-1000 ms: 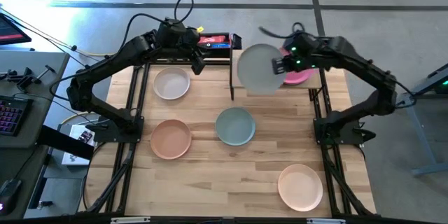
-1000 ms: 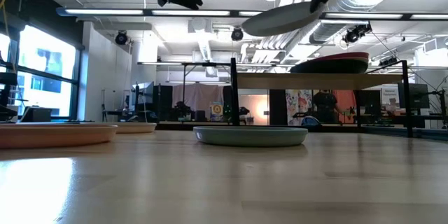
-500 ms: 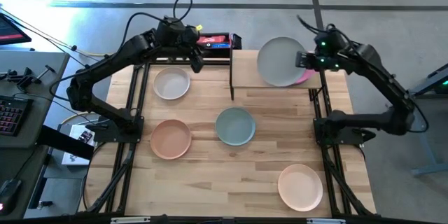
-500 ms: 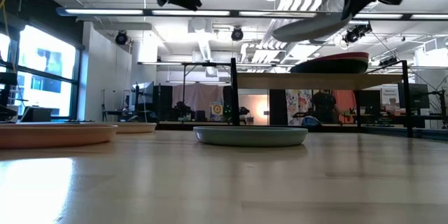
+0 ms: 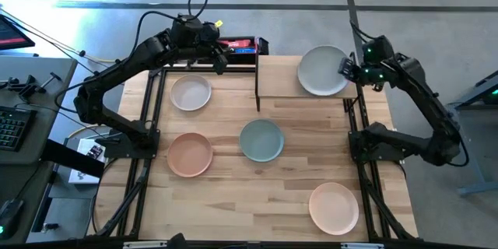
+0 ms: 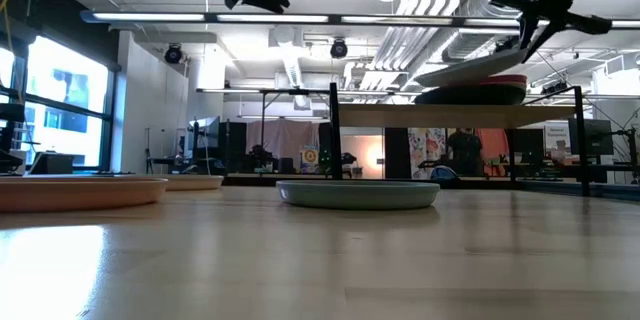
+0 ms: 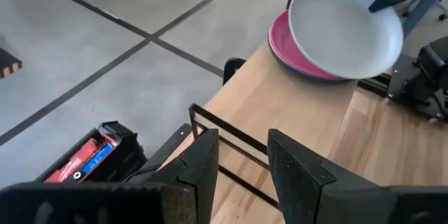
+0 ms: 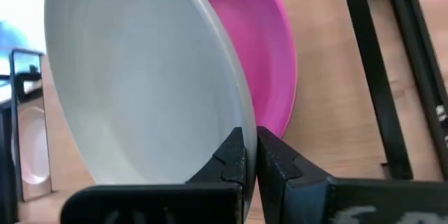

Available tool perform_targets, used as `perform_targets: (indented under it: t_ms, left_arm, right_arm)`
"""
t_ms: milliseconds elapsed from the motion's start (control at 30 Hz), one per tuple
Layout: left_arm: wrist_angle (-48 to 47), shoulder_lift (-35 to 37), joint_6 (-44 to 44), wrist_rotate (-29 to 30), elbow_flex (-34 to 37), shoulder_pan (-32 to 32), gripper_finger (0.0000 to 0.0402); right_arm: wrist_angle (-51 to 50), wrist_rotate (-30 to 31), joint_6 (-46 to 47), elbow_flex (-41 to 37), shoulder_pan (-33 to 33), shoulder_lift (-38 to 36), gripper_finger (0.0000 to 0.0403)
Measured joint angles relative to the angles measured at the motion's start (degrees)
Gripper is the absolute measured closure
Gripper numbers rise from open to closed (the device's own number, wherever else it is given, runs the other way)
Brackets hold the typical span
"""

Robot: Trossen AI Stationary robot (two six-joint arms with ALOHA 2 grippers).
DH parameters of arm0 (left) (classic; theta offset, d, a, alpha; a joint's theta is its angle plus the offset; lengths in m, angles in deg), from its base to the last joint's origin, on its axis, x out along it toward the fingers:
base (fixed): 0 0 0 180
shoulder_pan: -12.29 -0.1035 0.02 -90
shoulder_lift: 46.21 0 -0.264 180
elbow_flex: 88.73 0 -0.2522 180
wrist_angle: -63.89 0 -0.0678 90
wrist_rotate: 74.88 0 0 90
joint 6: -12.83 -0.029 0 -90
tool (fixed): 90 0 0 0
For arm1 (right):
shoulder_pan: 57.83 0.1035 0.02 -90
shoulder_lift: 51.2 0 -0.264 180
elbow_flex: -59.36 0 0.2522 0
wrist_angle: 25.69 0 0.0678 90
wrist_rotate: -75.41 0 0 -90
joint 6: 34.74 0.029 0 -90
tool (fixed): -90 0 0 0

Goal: Place and stack plates onto a shelf
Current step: Stack the white plate on top of the pink plate on the shelf

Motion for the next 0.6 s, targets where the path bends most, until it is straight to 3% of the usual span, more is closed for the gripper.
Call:
perform_targets:
  t_ms: [267,600]
  left_arm:
    - [0.0,0.0,0.0,0.0,0.0,0.0,0.0291]
    - [0.0,0.0,1.5,0.0,0.0,0.0,0.0291]
  right_arm:
    - [2.2,-1.4,-0.6,-1.2,-5.0,0.3,0.0403]
    - [2.6,-1.4,0.6,-1.2,-5.2,2.0,0.0403]
